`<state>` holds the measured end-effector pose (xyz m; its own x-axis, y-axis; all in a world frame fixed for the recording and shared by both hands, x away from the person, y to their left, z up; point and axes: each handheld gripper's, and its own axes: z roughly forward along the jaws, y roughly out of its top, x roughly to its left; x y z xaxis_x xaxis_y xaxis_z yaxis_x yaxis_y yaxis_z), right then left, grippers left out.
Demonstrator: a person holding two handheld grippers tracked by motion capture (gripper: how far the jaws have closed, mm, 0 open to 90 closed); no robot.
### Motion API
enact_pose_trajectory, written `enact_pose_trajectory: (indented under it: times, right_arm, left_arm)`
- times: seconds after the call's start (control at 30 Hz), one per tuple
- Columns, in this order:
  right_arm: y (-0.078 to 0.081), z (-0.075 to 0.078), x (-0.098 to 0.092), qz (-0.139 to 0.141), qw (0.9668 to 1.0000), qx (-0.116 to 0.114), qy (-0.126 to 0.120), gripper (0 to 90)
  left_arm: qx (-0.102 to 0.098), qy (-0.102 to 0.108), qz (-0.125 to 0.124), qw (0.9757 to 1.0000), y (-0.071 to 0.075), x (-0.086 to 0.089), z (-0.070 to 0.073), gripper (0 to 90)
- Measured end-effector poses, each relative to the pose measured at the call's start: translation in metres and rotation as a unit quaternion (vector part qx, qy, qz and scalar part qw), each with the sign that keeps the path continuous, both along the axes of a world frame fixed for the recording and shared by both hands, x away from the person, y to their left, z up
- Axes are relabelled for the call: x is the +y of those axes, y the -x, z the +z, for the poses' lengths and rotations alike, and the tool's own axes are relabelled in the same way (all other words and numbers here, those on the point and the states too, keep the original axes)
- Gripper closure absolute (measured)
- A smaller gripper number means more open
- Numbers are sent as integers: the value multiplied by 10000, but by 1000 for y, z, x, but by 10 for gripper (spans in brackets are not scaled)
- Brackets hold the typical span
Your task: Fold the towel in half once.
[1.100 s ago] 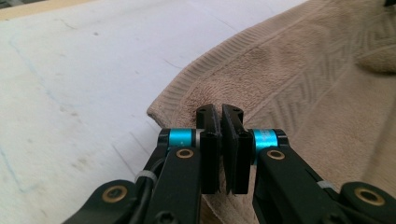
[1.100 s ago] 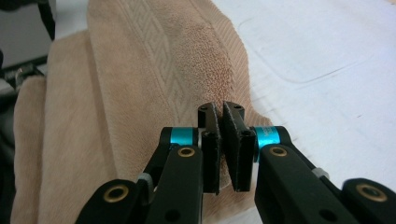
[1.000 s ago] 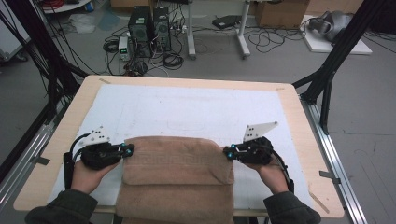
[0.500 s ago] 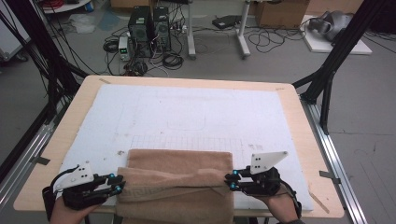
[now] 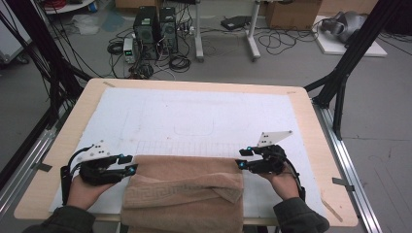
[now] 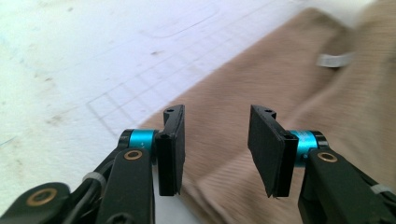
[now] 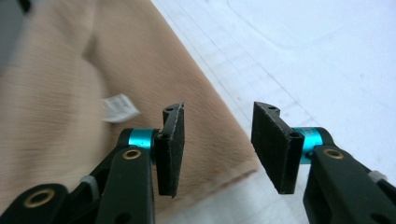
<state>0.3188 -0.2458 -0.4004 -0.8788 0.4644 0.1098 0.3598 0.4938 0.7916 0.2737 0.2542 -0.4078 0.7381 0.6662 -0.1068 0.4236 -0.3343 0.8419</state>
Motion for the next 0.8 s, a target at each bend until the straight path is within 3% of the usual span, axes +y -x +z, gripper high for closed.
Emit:
enact_pose_trajectory:
  times: [0.17, 0.3, 0.37, 0.4, 0.43, 0.5, 0.57, 0.63, 0.73, 0.8]
  right_arm:
    - [-15, -18, 8, -80, 9991, 192, 371, 494]
    - [-20, -28, 13, -173, 9975, 252, 636, 462]
    - [-23, -32, 12, -186, 9973, 319, 629, 462]
    - [-24, -34, 13, -198, 9970, 341, 670, 461]
    - [-25, -36, 13, -170, 9966, 358, 724, 461]
    - [-27, -40, 14, -125, 9966, 477, 667, 502]
    - [-26, -41, 15, 43, 9973, 516, 530, 677]
    - [-25, -41, 17, 206, 9970, 553, 503, 797]
    - [-25, -37, 17, 224, 9975, 386, 544, 832]
    - [-26, -35, 17, 76, 9983, 262, 520, 838]
  left_arm:
    - [153, -226, 287, 9992, -25, -6, -16, 541]
    - [408, -475, 294, 9976, -39, -10, -28, 470]
    - [527, -602, 281, 9964, -43, -12, -33, 446]
    - [622, -615, 268, 9958, -44, -12, -36, 437]
    - [592, -588, 258, 9962, -44, -12, -36, 427]
    - [609, -544, 250, 9963, -44, -11, -36, 496]
    - [651, -507, 130, 9965, -43, -12, -35, 629]
    - [570, -551, 60, 9968, -41, -16, -34, 766]
    - [417, -663, 113, 9969, -40, -20, -31, 821]
    - [320, -632, 218, 9972, -43, -22, -28, 827]
